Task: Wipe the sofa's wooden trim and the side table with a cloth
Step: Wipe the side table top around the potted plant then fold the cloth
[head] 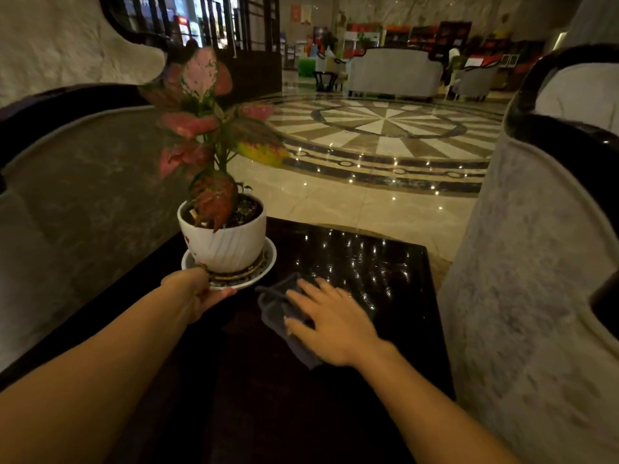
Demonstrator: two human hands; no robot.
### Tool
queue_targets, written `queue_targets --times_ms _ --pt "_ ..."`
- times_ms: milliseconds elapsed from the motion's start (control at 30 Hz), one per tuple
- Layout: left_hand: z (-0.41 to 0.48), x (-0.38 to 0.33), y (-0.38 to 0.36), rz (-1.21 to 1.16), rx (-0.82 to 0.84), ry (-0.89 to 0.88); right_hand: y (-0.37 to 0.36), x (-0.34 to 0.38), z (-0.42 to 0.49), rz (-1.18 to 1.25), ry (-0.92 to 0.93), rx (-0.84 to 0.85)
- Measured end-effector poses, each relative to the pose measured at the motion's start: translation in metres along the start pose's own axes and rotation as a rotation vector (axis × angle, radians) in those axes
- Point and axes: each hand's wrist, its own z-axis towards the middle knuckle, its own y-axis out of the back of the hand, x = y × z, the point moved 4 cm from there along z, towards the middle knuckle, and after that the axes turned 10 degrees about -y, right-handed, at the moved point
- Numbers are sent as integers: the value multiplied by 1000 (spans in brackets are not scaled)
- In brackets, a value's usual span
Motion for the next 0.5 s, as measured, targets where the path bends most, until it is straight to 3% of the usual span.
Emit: queue_targets --times_ms 67,167,233,367,500 --pt "9 -1 -4 23 0 1 19 -41 26 -35 -206 -82" --pt "14 1 -6 -7 -4 -11 46 -109 69 34 -696 -123" --pt "11 0 -8 -52 17 -5 47 -126 95 40 -783 -117" --pt "6 -5 -10 -61 29 -20 38 -99 134 -27 -481 -143" --pt "8 -8 -5 -25 60 -17 24 -30 126 -85 -132 -17"
